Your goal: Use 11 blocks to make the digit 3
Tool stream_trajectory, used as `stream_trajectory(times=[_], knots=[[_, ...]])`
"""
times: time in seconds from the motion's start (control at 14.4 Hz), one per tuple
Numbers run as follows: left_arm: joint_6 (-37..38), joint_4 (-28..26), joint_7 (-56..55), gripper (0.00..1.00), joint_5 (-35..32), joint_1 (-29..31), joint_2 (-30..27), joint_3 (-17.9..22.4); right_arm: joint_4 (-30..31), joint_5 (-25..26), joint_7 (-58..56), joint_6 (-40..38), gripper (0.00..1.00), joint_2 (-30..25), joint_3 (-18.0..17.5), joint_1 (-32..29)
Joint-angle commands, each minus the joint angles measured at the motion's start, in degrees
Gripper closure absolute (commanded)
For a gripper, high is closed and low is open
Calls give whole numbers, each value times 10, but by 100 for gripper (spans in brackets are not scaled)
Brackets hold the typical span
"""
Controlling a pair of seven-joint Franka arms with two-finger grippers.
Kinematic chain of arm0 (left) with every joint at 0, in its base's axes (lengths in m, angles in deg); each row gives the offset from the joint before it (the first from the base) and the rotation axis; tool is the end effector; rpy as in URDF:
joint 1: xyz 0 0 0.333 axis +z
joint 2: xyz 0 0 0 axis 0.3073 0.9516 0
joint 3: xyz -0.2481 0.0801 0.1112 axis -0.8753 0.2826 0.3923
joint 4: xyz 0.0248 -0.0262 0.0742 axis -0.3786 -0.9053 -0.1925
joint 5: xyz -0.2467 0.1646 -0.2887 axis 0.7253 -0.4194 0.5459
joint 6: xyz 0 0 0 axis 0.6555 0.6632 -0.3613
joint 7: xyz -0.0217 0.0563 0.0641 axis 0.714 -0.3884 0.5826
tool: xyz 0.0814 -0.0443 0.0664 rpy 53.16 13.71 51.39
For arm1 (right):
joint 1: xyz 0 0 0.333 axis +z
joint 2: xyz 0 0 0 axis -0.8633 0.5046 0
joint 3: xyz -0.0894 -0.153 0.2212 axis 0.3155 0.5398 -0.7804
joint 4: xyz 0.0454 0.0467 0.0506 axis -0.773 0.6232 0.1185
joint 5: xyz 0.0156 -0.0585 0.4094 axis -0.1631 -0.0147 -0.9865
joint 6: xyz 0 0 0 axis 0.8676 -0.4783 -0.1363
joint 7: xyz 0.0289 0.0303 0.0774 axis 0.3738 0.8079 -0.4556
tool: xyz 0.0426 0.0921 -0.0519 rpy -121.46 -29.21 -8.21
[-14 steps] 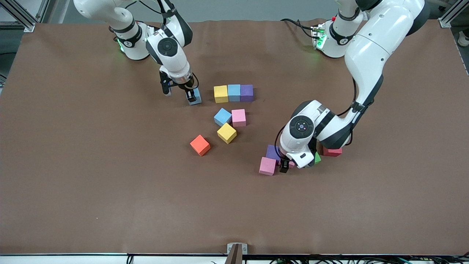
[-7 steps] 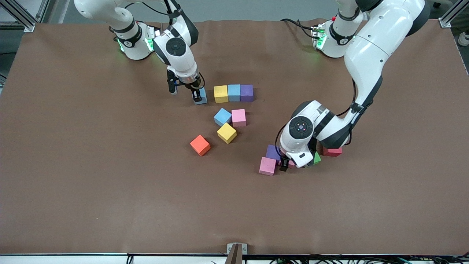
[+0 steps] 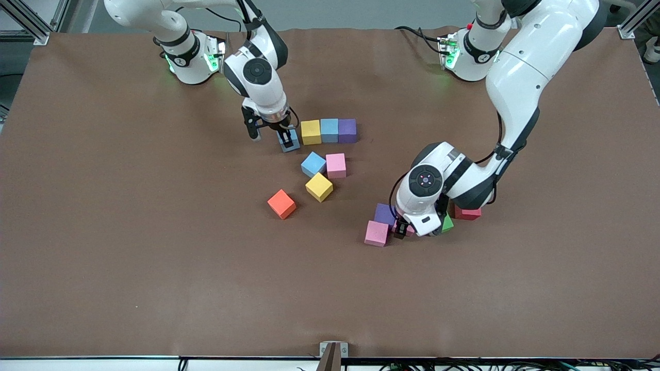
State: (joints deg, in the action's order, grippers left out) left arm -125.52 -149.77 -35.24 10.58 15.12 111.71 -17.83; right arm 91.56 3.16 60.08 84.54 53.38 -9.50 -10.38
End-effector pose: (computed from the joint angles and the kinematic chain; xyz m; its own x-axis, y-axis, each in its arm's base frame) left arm 0.5978 -0.3291 0.1643 0.3099 0.9505 0.0236 0.9507 -0.3096 -0.0169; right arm 0.3456 0.3768 0.1599 0.4047 -0.9128 -0.0558 -0.9143 -0.4050 -0.0060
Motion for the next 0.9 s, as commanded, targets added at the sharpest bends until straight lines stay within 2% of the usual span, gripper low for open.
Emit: stream_trajectory(times=[0.0,0.07,0.28,0.42,0.83], knots=[[0,-8,9,24,-15,8,-5,-2,-68,-5,-96,-20,100,50,1,-5],[-1,-8,9,30,-15,9,-4,-2,-84,-5,-126,-37,100,57,1,-8],[-2,-7,8,56,-14,10,-5,-2,-119,-5,-221,-83,100,67,2,-15],[-2,-5,8,65,-12,13,-7,-2,-137,-5,-300,-94,100,67,2,-17],[2,0,9,66,-6,23,-22,-5,-165,-5,-519,-93,100,73,1,-6]])
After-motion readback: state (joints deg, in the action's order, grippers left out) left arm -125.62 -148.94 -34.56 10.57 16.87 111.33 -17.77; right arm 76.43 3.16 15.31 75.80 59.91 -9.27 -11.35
